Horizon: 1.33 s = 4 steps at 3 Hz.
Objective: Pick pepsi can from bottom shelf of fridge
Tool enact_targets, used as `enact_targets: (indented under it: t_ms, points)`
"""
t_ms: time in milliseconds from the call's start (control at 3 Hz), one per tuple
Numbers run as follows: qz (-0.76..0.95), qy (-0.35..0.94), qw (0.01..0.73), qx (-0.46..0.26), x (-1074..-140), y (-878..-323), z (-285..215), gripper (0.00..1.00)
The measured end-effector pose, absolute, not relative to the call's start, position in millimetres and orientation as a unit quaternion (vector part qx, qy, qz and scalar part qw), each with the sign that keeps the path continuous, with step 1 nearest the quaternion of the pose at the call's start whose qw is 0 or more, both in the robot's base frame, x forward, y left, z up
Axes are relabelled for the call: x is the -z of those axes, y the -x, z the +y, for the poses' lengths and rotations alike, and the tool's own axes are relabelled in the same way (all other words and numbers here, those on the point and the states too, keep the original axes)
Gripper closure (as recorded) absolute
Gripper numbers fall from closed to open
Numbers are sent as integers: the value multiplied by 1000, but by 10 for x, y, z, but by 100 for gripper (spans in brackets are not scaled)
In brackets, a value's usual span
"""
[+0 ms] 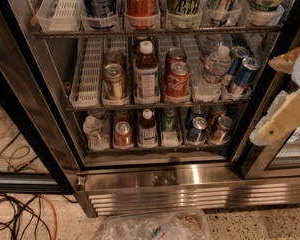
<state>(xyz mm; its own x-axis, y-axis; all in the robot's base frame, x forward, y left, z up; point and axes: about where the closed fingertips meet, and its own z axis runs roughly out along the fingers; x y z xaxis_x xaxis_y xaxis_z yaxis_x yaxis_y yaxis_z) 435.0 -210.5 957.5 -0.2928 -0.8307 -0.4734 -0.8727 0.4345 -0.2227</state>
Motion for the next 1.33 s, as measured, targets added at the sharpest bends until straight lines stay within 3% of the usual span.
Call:
enact_targets:
  t_ms: [667, 1333]
  points:
    - [806, 453, 367, -98, -9323, -4247, -1906, 0]
    - [803, 437, 395, -87, -9294, -4308, -1882, 0]
